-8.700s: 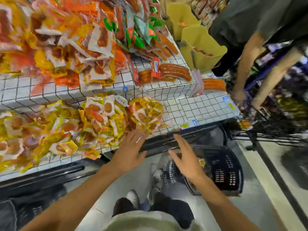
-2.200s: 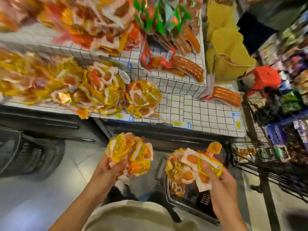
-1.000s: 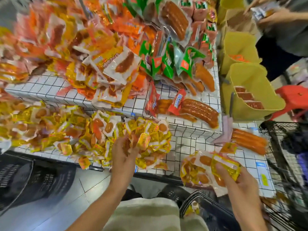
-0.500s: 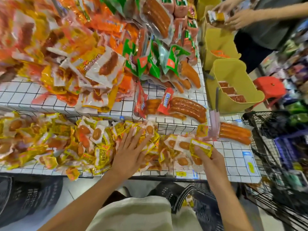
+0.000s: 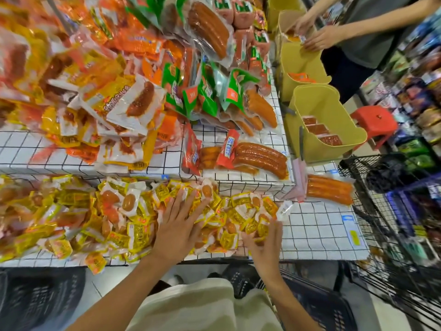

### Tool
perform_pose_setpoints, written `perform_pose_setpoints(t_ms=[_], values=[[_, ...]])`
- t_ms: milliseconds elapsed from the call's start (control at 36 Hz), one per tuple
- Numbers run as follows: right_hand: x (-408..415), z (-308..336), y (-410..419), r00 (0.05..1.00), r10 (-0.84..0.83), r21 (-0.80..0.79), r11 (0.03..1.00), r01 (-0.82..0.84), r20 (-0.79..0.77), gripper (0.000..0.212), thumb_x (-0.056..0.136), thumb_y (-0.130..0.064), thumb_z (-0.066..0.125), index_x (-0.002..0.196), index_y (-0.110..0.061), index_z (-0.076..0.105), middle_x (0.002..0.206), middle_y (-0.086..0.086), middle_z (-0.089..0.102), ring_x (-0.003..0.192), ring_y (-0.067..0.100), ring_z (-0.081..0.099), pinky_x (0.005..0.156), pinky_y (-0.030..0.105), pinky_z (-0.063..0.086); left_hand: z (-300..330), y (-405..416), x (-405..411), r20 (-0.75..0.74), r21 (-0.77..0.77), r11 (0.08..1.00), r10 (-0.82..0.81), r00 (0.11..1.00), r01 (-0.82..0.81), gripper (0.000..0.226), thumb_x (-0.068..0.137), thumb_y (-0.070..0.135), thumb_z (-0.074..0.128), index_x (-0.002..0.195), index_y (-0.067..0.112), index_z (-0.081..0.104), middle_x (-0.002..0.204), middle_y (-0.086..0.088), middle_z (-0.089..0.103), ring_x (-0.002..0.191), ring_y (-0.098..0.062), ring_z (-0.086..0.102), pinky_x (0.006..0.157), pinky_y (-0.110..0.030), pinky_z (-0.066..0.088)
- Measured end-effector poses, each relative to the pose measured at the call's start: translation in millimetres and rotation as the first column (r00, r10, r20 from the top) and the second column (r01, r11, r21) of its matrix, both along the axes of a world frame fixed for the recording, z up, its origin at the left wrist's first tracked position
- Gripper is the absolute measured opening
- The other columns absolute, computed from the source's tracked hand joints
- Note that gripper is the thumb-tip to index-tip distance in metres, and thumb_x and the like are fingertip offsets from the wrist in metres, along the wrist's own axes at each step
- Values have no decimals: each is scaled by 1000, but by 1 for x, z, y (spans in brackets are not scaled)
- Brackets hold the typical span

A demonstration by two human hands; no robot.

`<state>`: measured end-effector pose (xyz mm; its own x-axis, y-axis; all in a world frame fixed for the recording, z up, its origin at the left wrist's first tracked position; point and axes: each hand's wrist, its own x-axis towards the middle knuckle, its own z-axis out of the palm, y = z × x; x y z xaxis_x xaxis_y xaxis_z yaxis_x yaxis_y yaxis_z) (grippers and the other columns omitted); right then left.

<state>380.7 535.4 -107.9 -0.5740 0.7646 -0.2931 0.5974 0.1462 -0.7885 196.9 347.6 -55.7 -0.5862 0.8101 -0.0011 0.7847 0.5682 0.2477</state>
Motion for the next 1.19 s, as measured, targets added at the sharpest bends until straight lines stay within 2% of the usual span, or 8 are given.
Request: perform_pose_setpoints(t_ms=[111,306,528,667,778,889,972,1194], values=[[-20,-10,-12,980,182,63,980,-188,82,121,75,-71,68,159,-33,-11,163,-10,-29,150,14,-31,125,44,-5,7,0,1,11,-23,1000,-1,1000,1,56,105,46,29,159,35,17,168,-1,10,155,-32,-2,123,-57,15],[-29,-13,-18,956,216,134,960,-245,198,115,76,-80,51,154,-28,-15,169,6,-16,153,25,-24,124,41,-6,8,-11,-4,-39,-55,998,-36,999,34,56,105,52,28,158,35,21,168,-3,13,155,-35,4,122,-57,18],[-34,-4,-17,935,173,130,966,-222,310,116,79,-79,57,162,-25,-2,170,4,-8,157,26,-11,122,59,13,-1,-12,-12,-15,-86,995,-56,998,54,60,103,54,31,159,38,14,169,-3,9,154,-37,1,122,-59,15],[-14,19,-17,966,178,22,982,-185,189,95,85,-67,64,159,-45,8,170,-1,0,157,19,6,123,47,23,3,-14,-19,81,-84,991,-100,992,107,73,100,58,36,157,42,-6,169,-5,-5,152,-36,-17,123,-54,-6],[8,34,-34,978,145,56,986,-155,148,76,94,-46,66,158,-29,28,163,4,28,141,18,41,111,36,44,12,-16,-24,174,-66,987,-134,976,148,77,99,62,37,152,49,-17,166,1,-21,147,-29,-34,118,-45,-22],[37,42,-62,982,90,79,991,-104,165,77,95,-53,62,159,-31,27,167,-5,20,153,11,17,120,31,26,20,-22,-29,244,-22,980,-186,952,197,78,93,70,35,154,50,-10,166,4,-16,150,-28,-28,122,-48,-12],[55,49,-86,980,84,149,982,-112,182,74,96,-48,62,159,-29,28,164,-5,26,153,12,18,118,24,18,27,-34,-31,229,27,960,-277,933,279,84,88,80,16,159,34,16,167,-2,-1,153,-29,-10,124,-51,2],[101,53,-137,986,102,144,982,-121,132,63,99,-41,61,155,-31,35,163,-12,29,148,7,31,116,22,27,42,-73,-7,151,62,925,-381,912,376,69,99,55,29,154,14,35,165,-8,20,154,-35,8,122,-56,19]])
